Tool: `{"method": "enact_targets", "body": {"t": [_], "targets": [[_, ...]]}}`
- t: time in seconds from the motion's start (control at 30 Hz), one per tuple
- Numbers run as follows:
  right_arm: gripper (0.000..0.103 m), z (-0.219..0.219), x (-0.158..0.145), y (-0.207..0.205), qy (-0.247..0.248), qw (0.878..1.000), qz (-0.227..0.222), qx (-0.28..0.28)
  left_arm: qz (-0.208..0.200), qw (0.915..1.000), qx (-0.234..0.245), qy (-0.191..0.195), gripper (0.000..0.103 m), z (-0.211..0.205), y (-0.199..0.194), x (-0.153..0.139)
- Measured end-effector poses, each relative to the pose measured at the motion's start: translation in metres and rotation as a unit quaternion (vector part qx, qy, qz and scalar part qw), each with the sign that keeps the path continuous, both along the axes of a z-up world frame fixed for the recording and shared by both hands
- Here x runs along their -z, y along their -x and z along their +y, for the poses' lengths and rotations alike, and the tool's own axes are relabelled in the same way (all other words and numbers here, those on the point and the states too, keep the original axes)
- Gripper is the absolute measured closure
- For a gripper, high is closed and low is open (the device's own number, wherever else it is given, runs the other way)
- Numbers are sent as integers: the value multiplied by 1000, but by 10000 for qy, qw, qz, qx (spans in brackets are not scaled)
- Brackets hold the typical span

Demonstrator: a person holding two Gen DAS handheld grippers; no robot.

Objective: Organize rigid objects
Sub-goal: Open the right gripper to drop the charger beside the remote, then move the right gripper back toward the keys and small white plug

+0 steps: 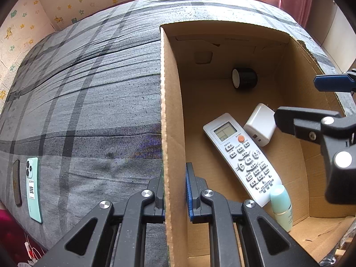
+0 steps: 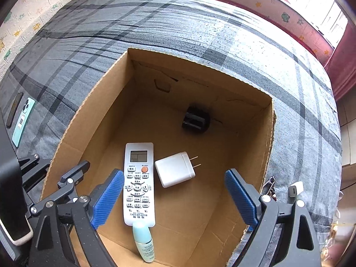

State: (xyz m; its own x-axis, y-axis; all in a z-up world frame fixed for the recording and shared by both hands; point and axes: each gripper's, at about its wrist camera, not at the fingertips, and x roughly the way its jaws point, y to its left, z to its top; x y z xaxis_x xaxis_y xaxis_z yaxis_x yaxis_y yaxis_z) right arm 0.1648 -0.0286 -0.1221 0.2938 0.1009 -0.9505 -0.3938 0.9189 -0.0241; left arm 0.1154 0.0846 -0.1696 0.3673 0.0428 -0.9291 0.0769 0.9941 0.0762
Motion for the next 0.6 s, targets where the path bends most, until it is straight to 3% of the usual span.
{"method": "enact_targets", "body": {"t": [0.6], "targets": [[9, -79, -33, -13, -69, 9976, -279, 635, -24, 10000, 20, -47, 89, -1, 2, -1]]}}
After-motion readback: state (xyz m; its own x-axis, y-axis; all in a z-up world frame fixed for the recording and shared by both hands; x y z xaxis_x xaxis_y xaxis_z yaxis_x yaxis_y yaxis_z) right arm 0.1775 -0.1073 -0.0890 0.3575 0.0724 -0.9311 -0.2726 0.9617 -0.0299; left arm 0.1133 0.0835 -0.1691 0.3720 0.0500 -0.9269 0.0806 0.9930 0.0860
